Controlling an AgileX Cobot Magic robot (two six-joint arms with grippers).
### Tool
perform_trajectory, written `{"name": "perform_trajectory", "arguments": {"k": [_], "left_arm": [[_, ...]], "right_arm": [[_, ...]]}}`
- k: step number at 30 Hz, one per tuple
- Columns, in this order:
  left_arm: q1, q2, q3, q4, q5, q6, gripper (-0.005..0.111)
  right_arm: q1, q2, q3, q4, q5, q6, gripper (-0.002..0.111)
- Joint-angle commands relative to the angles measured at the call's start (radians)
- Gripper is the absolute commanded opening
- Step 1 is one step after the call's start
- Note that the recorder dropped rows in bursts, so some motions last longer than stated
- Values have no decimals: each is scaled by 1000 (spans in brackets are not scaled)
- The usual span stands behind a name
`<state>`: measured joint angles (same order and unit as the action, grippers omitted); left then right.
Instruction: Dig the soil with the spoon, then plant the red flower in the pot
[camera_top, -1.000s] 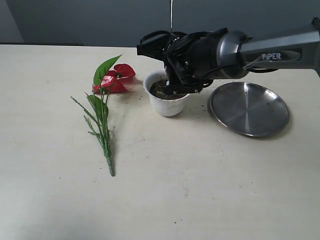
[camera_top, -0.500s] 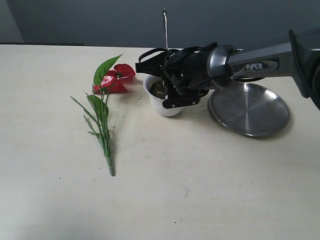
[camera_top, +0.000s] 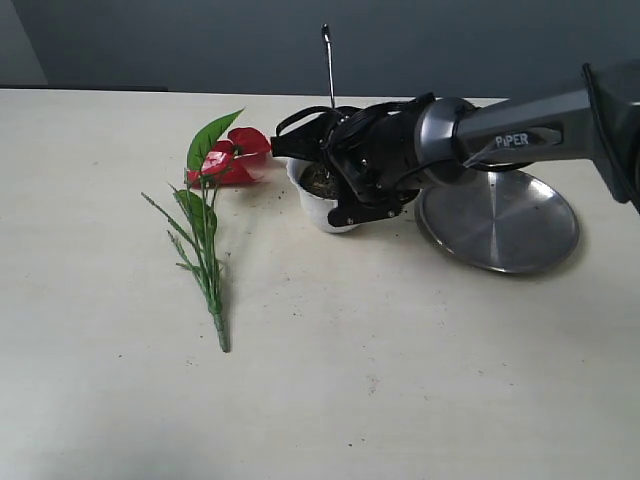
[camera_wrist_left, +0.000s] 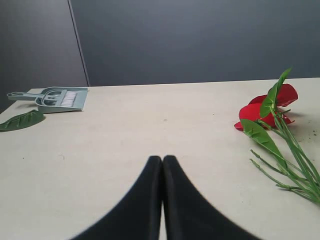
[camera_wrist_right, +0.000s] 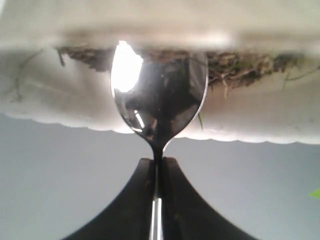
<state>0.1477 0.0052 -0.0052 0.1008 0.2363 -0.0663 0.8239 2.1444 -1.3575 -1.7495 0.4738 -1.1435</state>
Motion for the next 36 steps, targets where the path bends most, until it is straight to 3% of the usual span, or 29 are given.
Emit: {"name": "perform_trajectory", "arguments": {"k": [1, 24, 36], "left_arm": [[1, -5, 5, -2, 2, -2, 0], [1, -5, 5, -2, 2, -2, 0], [1, -5, 5, -2, 2, -2, 0]], "right_arm": [[27, -8, 13, 5, 4, -8, -1], [31, -76, 8, 5, 41, -8, -1], [-4, 14, -80, 5, 8, -8, -1]]}}
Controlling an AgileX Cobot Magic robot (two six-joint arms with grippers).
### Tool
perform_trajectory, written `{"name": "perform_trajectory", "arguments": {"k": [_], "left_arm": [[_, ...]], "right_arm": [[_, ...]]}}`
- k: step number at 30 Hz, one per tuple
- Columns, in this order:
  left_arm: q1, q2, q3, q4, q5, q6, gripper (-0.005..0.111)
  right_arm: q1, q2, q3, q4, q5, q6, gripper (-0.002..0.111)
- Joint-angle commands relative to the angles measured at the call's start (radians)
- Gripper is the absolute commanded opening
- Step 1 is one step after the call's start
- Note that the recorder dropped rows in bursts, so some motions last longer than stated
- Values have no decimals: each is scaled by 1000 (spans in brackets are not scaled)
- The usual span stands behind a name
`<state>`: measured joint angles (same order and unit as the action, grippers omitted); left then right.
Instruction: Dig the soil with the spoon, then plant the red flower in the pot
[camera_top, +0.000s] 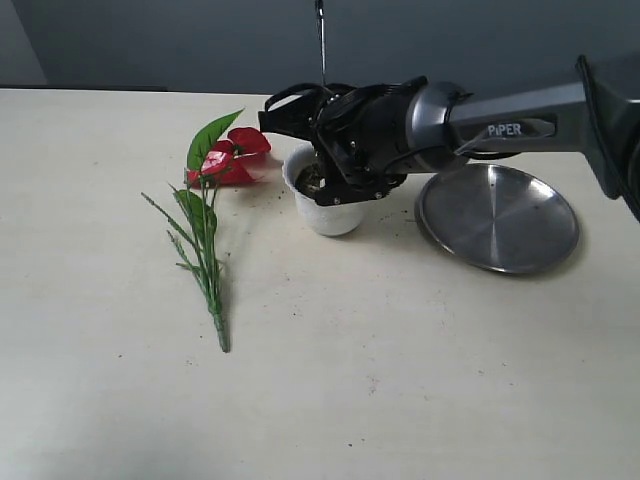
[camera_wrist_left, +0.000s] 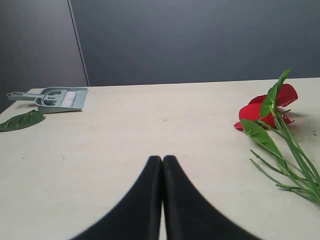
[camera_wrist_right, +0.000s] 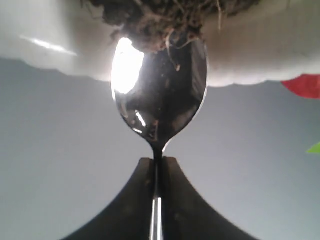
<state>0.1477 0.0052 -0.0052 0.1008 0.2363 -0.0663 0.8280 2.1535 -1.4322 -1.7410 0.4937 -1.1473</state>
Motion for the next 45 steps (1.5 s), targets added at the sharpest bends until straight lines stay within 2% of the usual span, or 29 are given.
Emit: {"name": "perform_trajectory", "arguments": {"k": [1, 20, 36, 45], "left_arm": [[1, -5, 5, -2, 2, -2, 0], [1, -5, 5, -2, 2, -2, 0], [1, -5, 5, -2, 2, -2, 0], [1, -5, 5, -2, 2, -2, 0]], "right_arm": [[-8, 5, 2, -3, -12, -4, -1], [41, -23, 59, 17, 11, -4, -1], [41, -54, 59, -3, 76, -4, -1], [-2, -54, 48, -3, 58, -10, -1]]}}
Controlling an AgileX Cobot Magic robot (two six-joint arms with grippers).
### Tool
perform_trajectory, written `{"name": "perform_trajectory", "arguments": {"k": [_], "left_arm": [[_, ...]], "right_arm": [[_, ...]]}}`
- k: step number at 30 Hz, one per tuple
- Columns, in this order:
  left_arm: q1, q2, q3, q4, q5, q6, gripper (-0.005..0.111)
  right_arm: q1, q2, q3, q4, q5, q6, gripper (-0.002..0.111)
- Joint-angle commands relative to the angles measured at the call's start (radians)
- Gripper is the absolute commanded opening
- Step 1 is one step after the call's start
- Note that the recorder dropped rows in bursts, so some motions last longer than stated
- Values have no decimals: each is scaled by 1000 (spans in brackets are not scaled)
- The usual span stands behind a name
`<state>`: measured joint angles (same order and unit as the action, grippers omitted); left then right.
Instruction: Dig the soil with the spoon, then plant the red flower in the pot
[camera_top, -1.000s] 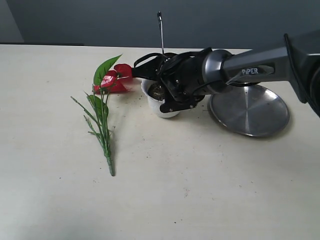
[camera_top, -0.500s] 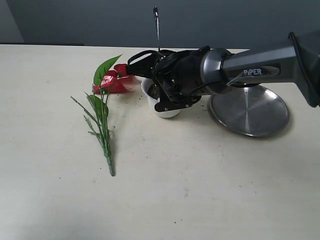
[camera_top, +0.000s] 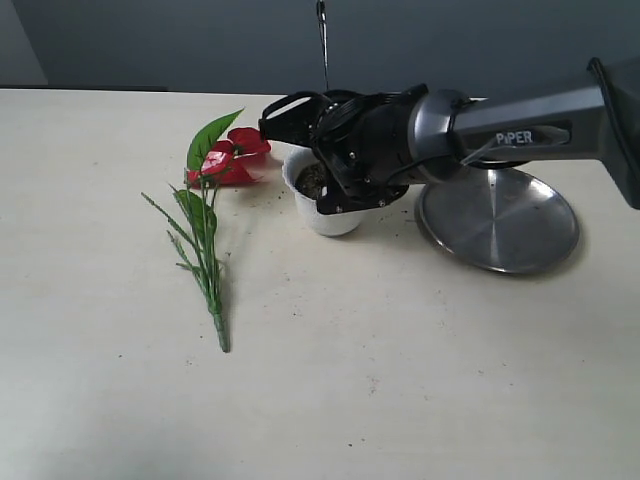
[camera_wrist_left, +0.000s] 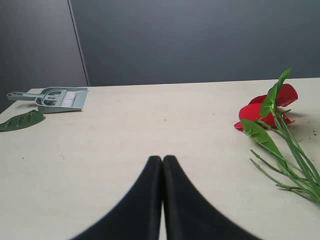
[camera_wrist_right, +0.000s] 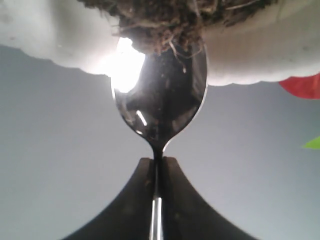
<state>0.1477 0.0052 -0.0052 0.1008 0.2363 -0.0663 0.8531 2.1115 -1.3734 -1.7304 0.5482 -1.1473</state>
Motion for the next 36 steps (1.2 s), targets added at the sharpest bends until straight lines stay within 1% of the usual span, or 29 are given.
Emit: {"name": "perform_trajectory", "arguments": {"k": [1, 8, 20, 27, 36], "left_arm": [[1, -5, 5, -2, 2, -2, 0], [1, -5, 5, -2, 2, -2, 0], [1, -5, 5, -2, 2, -2, 0], [1, -5, 5, -2, 2, -2, 0], [1, -5, 5, -2, 2, -2, 0]], "right_arm": [[-29, -12, -20, -14, 1, -10, -1], [-37, 3, -67, -14, -59, -13, -1], [-37, 48, -72, 5, -89, -13, -1], [-31, 46, -26, 13, -83, -13, -1], [-11, 35, 3, 15, -32, -13, -1]]}}
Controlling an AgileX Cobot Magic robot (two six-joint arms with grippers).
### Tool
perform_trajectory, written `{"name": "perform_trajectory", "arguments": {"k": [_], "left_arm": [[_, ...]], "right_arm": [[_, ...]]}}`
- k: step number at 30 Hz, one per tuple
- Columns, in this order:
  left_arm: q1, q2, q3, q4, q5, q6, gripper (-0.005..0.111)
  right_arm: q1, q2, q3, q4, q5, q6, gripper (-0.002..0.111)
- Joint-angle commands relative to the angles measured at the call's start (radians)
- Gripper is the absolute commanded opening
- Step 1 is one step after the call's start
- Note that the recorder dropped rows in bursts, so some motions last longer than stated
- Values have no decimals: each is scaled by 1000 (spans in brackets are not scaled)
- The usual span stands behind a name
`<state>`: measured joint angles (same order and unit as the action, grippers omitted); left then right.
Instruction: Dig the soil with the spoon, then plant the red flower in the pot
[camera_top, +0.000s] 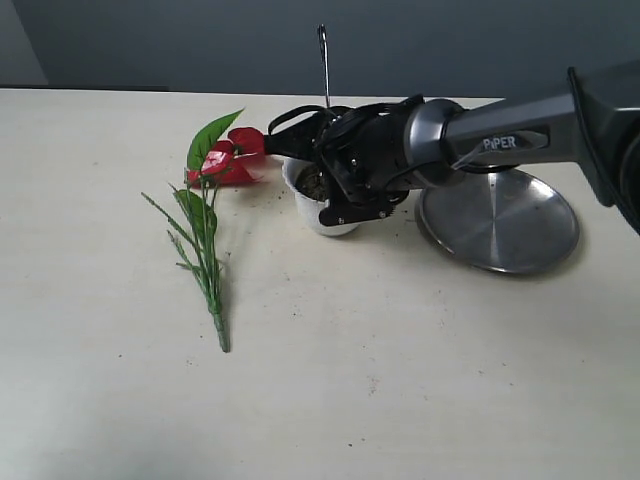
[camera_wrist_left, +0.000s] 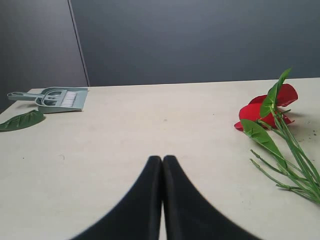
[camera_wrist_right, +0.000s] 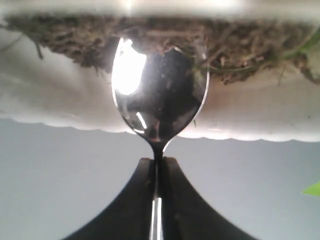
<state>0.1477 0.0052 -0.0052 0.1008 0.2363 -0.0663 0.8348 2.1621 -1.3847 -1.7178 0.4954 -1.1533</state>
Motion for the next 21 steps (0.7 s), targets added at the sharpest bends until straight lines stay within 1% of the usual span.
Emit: {"name": "perform_trajectory", "arguments": {"k": [1, 17, 21], "left_arm": [[1, -5, 5, -2, 2, -2, 0], [1, -5, 5, -2, 2, -2, 0], [1, -5, 5, -2, 2, -2, 0]], "right_arm": [[11, -20, 14, 2, 23, -7, -1], [40, -85, 15, 35, 83, -7, -1], [40, -98, 15, 44, 111, 27, -1]]}}
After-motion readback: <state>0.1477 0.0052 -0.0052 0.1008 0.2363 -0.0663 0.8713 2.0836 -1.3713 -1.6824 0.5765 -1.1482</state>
